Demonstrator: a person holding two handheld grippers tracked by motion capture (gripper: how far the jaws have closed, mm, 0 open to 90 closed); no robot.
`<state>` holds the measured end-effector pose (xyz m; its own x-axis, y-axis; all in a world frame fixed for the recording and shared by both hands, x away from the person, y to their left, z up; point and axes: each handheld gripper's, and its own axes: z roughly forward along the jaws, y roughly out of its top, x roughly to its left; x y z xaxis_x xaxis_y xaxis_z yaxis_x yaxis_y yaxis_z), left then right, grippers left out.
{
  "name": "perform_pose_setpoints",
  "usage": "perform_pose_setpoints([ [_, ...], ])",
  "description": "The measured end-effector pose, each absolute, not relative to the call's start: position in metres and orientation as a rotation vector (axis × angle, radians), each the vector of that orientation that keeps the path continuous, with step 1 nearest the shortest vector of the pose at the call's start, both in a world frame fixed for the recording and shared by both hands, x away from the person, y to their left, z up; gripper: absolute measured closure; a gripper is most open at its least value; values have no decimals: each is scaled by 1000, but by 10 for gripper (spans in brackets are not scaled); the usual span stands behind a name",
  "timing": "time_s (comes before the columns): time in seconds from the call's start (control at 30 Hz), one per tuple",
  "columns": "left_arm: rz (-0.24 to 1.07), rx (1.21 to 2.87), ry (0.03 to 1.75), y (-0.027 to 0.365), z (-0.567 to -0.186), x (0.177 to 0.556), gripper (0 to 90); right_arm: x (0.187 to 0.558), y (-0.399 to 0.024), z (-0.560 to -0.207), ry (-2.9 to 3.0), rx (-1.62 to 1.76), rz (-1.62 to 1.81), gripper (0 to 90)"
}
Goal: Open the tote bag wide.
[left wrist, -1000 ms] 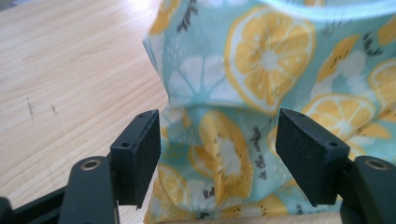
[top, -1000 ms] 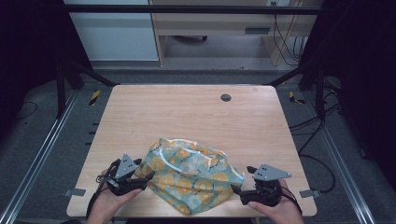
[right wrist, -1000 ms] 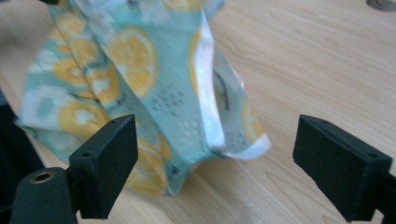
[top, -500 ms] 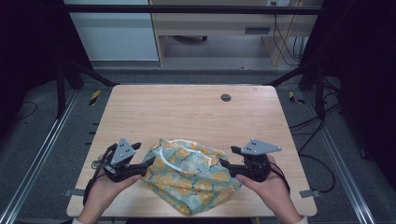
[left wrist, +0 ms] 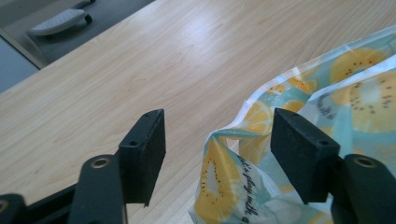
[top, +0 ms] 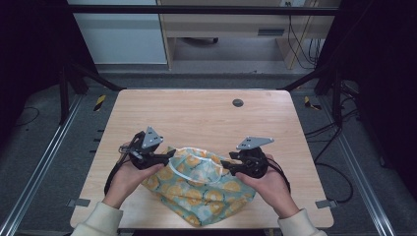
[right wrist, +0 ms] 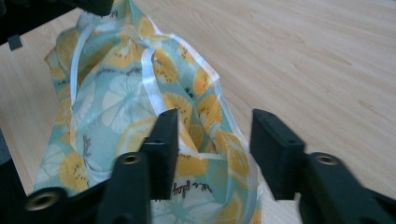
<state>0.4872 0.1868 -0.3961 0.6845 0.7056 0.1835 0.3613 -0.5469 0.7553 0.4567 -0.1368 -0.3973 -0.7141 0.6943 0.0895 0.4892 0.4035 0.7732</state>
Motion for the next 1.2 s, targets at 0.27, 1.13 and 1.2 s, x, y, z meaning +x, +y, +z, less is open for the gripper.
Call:
perform_pose_setpoints([
  [0.27,562,2252,862,189,-408,489,628,452,-142,-399,2442,1001,1204,900],
  [1.13,704,1897,859,230,-390,425,900,412,-158,-371,2206,812,1443,900],
  [1.2,693,1885,849,232,-392,418,900,404,-160,-375,2216,797,1449,900],
])
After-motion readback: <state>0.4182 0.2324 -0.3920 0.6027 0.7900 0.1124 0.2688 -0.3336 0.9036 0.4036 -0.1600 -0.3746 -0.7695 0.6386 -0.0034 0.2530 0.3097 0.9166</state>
